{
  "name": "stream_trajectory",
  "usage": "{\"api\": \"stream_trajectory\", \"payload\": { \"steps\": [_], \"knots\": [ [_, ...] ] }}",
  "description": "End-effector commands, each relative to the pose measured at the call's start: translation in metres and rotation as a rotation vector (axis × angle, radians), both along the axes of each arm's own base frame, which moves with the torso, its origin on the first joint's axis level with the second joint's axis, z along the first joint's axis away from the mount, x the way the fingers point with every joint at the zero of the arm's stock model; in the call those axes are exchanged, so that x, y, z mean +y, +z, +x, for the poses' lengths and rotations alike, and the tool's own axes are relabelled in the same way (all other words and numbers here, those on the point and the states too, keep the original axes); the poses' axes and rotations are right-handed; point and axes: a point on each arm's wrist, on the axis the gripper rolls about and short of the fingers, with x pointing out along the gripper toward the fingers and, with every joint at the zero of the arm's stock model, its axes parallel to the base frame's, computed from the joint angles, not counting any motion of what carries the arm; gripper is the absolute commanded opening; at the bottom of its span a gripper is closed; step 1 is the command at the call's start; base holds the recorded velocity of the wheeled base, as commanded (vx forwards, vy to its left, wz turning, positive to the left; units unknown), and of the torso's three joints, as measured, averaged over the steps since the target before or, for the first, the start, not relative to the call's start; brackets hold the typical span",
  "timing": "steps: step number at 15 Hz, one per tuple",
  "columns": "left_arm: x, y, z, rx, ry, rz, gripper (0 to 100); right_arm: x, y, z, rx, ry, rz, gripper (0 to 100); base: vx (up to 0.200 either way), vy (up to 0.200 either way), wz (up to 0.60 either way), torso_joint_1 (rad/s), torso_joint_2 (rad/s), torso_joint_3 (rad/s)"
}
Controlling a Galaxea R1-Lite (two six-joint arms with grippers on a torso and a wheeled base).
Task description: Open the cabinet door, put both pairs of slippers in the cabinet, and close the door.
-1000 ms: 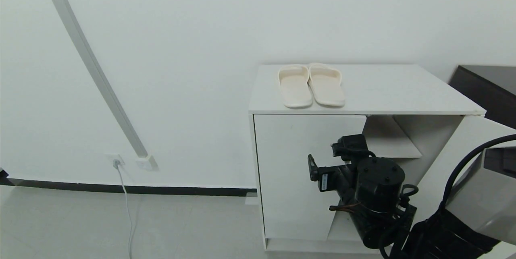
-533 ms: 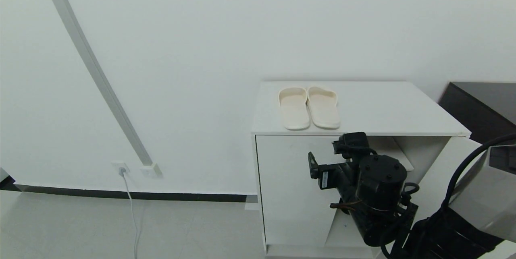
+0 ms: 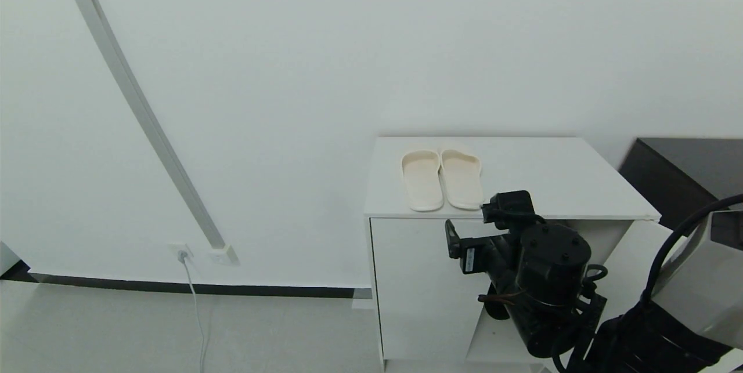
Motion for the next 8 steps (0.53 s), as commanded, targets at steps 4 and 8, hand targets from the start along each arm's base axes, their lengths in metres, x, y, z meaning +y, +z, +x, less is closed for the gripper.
{"api": "stream_trajectory", "payload": {
  "steps": [4, 8],
  "knots": [
    [0.0, 0.0, 0.0, 0.002, -0.001, 0.01, 0, -0.003, 0.007, 0.0, -0.019, 0.023, -0.045, 100, 0.0, 0.0, 0.0, 0.027, -0.06, -0.032],
    [0.0, 0.0, 0.0, 0.003, -0.001, 0.033, 0, -0.001, 0.036, 0.033, 0.042, -0.036, -0.02, 100, 0.0, 0.0, 0.0, 0.0, 0.0, 0.0]
  ]
}}
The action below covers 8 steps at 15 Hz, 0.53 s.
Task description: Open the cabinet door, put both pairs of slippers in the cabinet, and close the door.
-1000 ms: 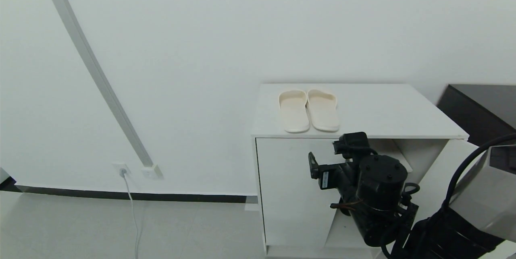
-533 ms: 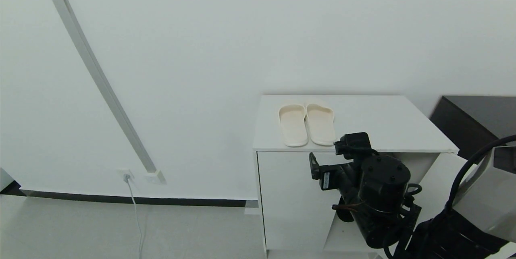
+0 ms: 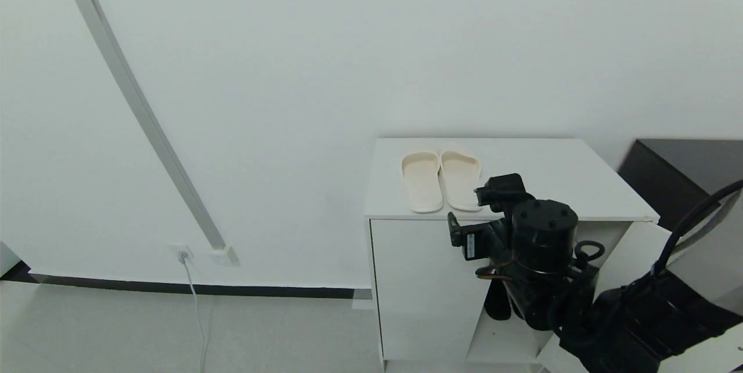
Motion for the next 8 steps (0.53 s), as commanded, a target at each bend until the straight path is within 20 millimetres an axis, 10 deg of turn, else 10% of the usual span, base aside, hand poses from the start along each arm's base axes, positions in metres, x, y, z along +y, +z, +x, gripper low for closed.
{"api": "stream_trajectory", "payload": {
  "steps": [1, 8],
  "knots": [
    [0.0, 0.0, 0.0, 0.001, 0.002, -0.002, 0, 0.007, 0.033, 0.012, 0.021, -0.016, 0.076, 100, 0.0, 0.0, 0.0, 0.0, 0.0, 0.0],
    [0.0, 0.0, 0.0, 0.001, 0.002, -0.014, 0, 0.017, 0.06, 0.005, 0.149, -0.019, 0.143, 100, 0.0, 0.0, 0.0, 0.0, 0.0, 0.0]
  ]
}}
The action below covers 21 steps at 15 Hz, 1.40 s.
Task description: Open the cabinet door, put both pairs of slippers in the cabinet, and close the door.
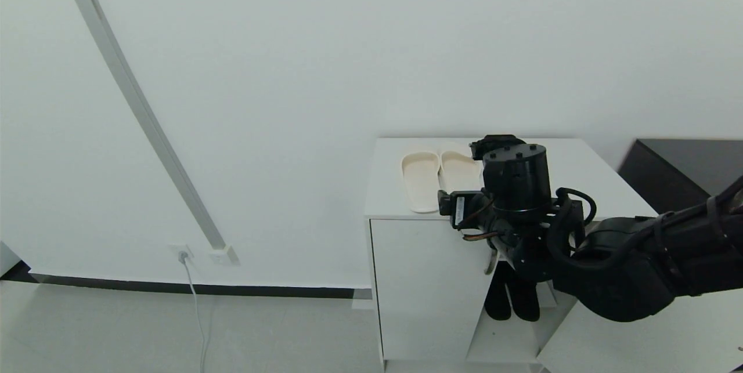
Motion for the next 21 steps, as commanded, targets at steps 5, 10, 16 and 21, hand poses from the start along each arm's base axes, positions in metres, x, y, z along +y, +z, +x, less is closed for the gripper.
{"api": "stream_trajectory", "payload": {
  "steps": [5, 10, 16, 21],
  "knots": [
    [0.0, 0.0, 0.0, 0.001, -0.001, -0.001, 0, 0.011, -0.023, -0.001, 0.024, 0.026, -0.014, 100, 0.16, 0.0, 0.0, -0.004, 0.0, 0.005],
    [0.0, 0.0, 0.0, 0.001, -0.001, -0.001, 0, 0.018, -0.052, 0.009, 0.022, 0.026, -0.021, 100, 0.2, 0.0, 0.0, 0.009, 0.0, -0.001],
    [0.0, 0.0, 0.0, 0.001, -0.001, -0.003, 0, 0.021, -0.07, 0.043, -0.003, 0.032, -0.021, 100, 0.0, 0.0, 0.0, 0.0, 0.0, 0.0],
    [0.0, 0.0, 0.0, 0.001, -0.001, -0.001, 0, 0.024, -0.067, 0.085, -0.064, 0.011, -0.023, 100, 0.0, 0.0, 0.0, 0.0, 0.0, 0.0]
  ]
}}
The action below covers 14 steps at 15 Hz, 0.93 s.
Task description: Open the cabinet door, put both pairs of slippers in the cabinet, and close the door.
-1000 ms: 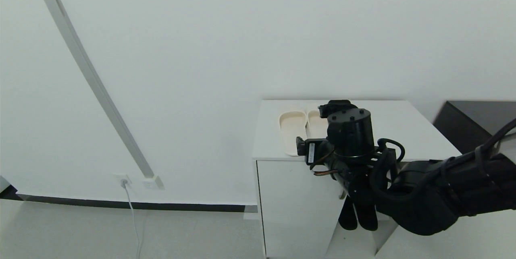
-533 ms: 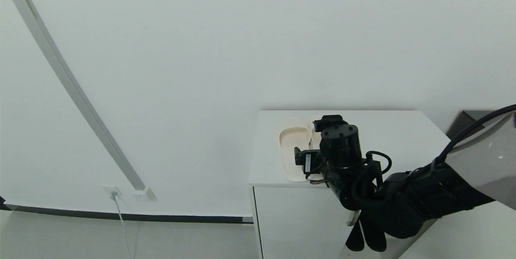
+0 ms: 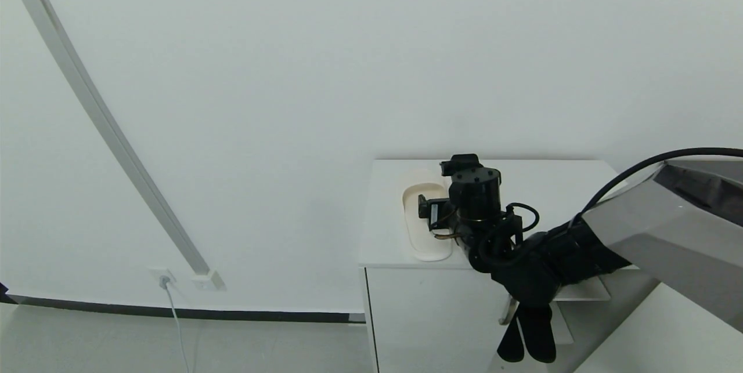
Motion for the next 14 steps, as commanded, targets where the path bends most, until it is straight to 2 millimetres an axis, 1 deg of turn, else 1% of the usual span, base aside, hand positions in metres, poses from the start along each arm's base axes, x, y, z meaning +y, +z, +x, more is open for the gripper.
{"api": "stream_trajectory", "payload": {
  "steps": [1, 4, 7, 8, 14],
  "knots": [
    [0.0, 0.0, 0.0, 0.001, 0.001, 0.0, 0, 0.001, -0.009, 0.019, 0.002, -0.018, -0.008, 100, 0.0, 0.0, 0.0, 0.0, 0.0, 0.0],
    [0.0, 0.0, 0.0, 0.001, 0.001, 0.0, 0, 0.0, -0.005, 0.035, 0.018, -0.016, -0.012, 100, 0.0, 0.0, 0.0, 0.0, 0.0, 0.0],
    [0.0, 0.0, 0.0, 0.001, 0.001, 0.0, 0, -0.001, -0.006, 0.041, 0.022, -0.022, -0.014, 100, 0.0, 0.0, 0.0, 0.0, 0.0, 0.0],
    [0.0, 0.0, 0.0, 0.001, 0.001, 0.0, 0, -0.002, -0.006, 0.042, 0.024, -0.013, -0.012, 0, 0.0, 0.0, 0.0, 0.0, 0.0, 0.0],
    [0.0, 0.0, 0.0, 0.001, 0.001, 0.0, 0, -0.001, -0.004, 0.041, 0.021, -0.005, -0.007, 0, 0.0, 0.0, 0.0, 0.0, 0.0, 0.0]
  ]
}}
